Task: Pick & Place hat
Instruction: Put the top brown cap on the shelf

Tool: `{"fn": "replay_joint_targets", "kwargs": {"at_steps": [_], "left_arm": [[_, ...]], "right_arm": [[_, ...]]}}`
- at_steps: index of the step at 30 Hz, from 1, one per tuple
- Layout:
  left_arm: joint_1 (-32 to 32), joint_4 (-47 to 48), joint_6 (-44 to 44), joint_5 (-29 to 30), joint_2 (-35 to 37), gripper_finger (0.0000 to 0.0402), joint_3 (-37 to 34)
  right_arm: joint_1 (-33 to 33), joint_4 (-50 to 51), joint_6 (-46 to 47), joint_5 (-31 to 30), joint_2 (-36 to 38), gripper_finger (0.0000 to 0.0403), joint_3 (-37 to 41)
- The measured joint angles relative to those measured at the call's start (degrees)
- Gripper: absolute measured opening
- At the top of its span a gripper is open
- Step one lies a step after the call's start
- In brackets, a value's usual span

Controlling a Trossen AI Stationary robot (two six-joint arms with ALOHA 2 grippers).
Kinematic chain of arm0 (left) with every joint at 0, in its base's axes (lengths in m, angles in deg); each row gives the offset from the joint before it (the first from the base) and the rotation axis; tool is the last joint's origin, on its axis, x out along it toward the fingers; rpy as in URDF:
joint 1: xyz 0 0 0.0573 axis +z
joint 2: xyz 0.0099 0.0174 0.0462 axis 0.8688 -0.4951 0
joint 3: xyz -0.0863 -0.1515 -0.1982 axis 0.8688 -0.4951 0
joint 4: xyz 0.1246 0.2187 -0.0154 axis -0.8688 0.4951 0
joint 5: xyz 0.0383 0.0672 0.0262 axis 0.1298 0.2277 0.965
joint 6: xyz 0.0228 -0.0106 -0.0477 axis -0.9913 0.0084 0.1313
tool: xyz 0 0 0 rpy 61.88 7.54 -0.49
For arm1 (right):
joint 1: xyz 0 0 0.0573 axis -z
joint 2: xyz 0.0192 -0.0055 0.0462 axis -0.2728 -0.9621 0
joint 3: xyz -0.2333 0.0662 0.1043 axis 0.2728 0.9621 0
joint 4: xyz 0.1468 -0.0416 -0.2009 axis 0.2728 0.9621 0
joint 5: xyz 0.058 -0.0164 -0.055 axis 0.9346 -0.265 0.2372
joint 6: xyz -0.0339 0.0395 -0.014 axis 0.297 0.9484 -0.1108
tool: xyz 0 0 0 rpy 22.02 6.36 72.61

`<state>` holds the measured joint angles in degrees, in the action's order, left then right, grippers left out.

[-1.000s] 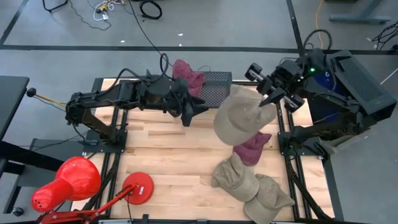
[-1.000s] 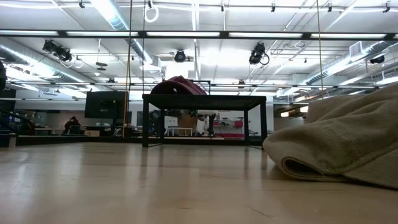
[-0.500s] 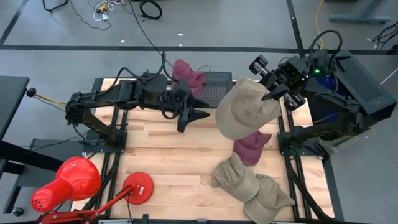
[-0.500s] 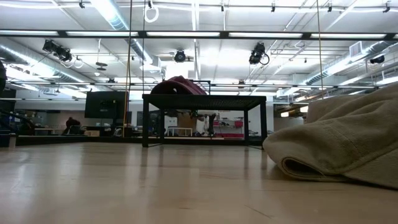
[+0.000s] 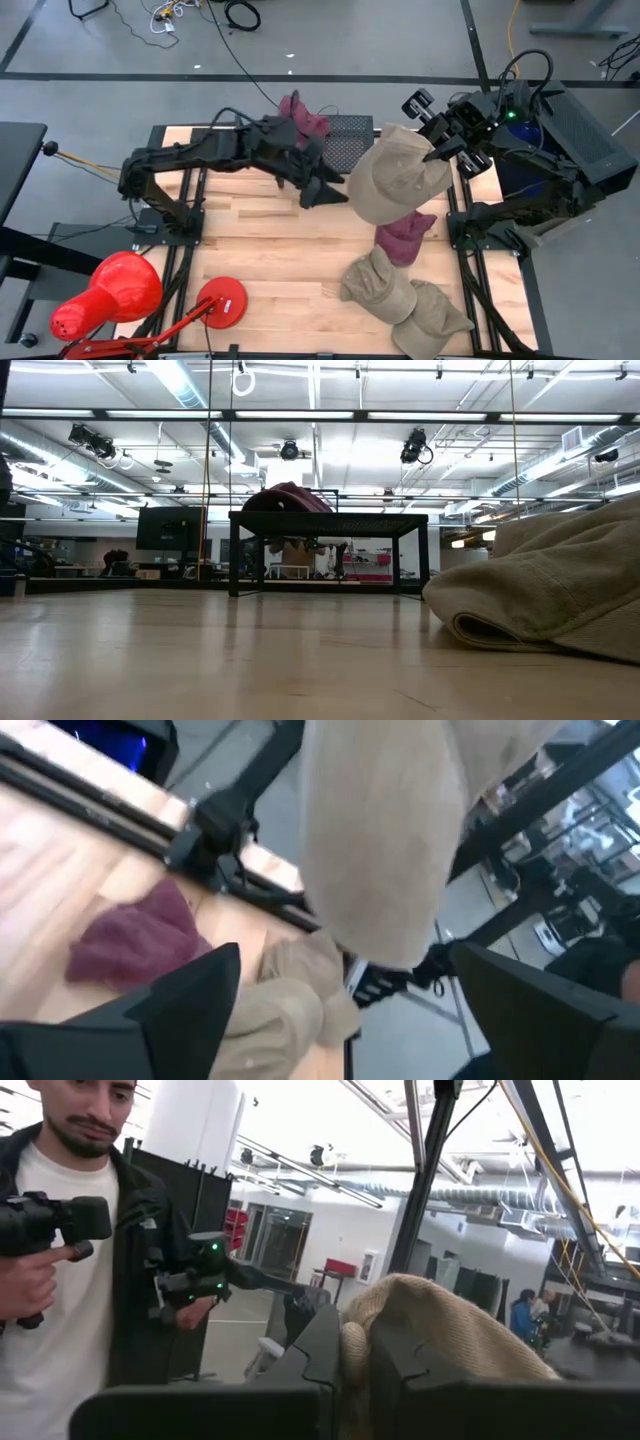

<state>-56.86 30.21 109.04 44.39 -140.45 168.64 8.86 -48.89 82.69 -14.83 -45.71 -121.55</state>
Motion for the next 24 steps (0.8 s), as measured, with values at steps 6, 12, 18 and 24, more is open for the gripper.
{"fn": "replay_joint_targets", "kwargs": {"at_steps": [6, 12, 18, 24], "left_arm": [[0.02, -7.11, 1.50, -1.32, -2.55, 0.0398, 0.01], [0.09, -12.71, 2.68, -3.80, -3.48, 0.0390, 0.04], [0.11, -12.85, 3.36, -2.33, -3.52, 0.0350, 0.04], [0.33, -12.81, 3.02, -2.27, -3.52, 0.0286, 0.04]], "right_arm": [[-0.02, -0.54, 1.01, 0.45, 0.00, 0.0023, 0.00], [-0.02, -0.57, 1.03, 0.48, 0.00, 0.0023, 0.00], [-0.02, -0.57, 1.20, 1.41, 0.00, 0.0023, 0.00], [-0.02, -0.57, 1.24, 2.38, 0.00, 0.0023, 0.00]]}}
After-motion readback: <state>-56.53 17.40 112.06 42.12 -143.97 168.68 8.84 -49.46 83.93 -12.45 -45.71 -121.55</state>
